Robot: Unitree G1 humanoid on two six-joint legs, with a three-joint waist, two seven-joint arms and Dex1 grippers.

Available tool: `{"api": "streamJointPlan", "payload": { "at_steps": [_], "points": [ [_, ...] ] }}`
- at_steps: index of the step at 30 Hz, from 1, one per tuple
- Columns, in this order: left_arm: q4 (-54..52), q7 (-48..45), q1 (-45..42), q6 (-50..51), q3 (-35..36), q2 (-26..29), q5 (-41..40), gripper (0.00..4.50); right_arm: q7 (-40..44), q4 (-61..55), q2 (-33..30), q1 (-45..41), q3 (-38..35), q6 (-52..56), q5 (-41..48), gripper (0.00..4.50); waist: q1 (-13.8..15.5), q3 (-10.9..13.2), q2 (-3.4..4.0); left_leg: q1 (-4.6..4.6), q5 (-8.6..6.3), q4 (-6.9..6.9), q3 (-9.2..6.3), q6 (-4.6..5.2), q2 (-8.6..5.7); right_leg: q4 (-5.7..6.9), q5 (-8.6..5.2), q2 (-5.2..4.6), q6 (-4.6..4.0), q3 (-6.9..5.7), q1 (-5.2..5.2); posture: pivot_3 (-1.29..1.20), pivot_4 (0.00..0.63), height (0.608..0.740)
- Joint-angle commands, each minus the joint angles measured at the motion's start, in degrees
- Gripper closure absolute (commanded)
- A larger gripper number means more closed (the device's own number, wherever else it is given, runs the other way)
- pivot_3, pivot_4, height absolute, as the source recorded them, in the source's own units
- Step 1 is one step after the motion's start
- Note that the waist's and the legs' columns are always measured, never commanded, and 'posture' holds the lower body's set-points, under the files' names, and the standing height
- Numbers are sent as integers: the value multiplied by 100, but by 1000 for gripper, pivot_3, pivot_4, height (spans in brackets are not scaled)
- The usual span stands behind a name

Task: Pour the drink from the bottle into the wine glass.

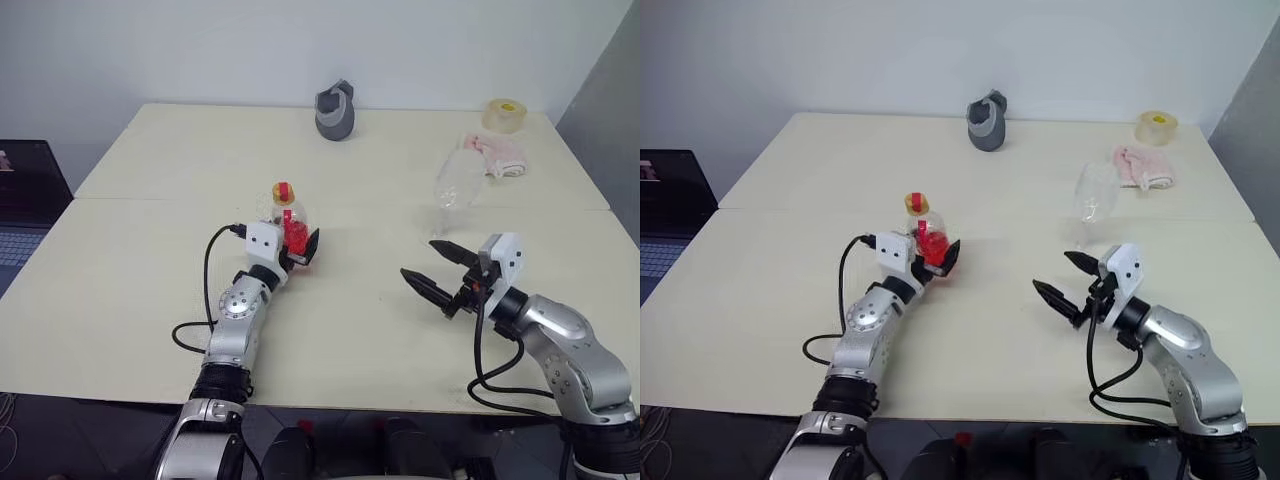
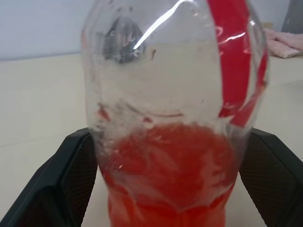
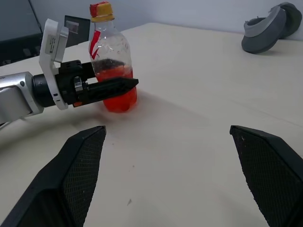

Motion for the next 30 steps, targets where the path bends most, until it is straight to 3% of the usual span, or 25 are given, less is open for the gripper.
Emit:
{"api": "streamJointPlan", "payload": {
  "at_steps": [1, 3, 7, 11, 17, 25, 30],
  "points": [
    [-58, -67, -134, -306, 71, 8, -79, 201, -46, -261, -36, -20, -124, -28, 92, 0, 0, 0, 0, 0, 0, 0, 0, 0, 0, 0, 0, 0, 0, 0, 0, 0, 150, 740],
    [-74, -115, -121, -357, 112, 27, -140, 539, -66, -260, -28, -19, -124, -37, 79, 0, 0, 0, 0, 0, 0, 0, 0, 0, 0, 0, 0, 0, 0, -1, 0, 0, 150, 740],
    [-86, -143, -100, -411, 153, 48, -141, 1640, -88, -243, -7, -15, -87, -66, 58, 0, 1, 0, 0, 0, 0, 0, 0, 0, 0, 0, 0, 0, 0, -1, 0, 0, 150, 740],
    [-125, -200, -77, -414, 167, 48, -156, 2195, -105, -206, 7, -58, -40, -95, 29, 0, 1, 0, 0, 0, 0, 0, 0, 0, 0, 0, 0, 0, 0, -1, 0, 0, 150, 740],
    [-457, -326, 6, -146, 190, 140, -280, 2288, -516, -136, 99, -538, 107, 177, -149, 0, -19, 0, 0, 0, 0, 0, -1, 0, 1, 2, 0, 0, 0, 2, -2, 0, 150, 740],
    [-1102, -1350, -91, 1135, -35, 826, -677, 2289, -1095, 292, 985, -2327, 534, 660, -90, 0, -46, 1, 1, -4, 7, -2, -5, -13, 6, 10, 3, 4, -5, 3, -17, 0, 150, 740],
    [-955, -1913, -531, 1261, -157, 797, -872, 2289, -945, 1011, 1240, -3054, 914, 642, -376, 0, 15, 4, -5, -18, 9, 9, -13, -15, -4, 1, 4, -6, -5, -11, -18, 0, 150, 740]
  ]
}}
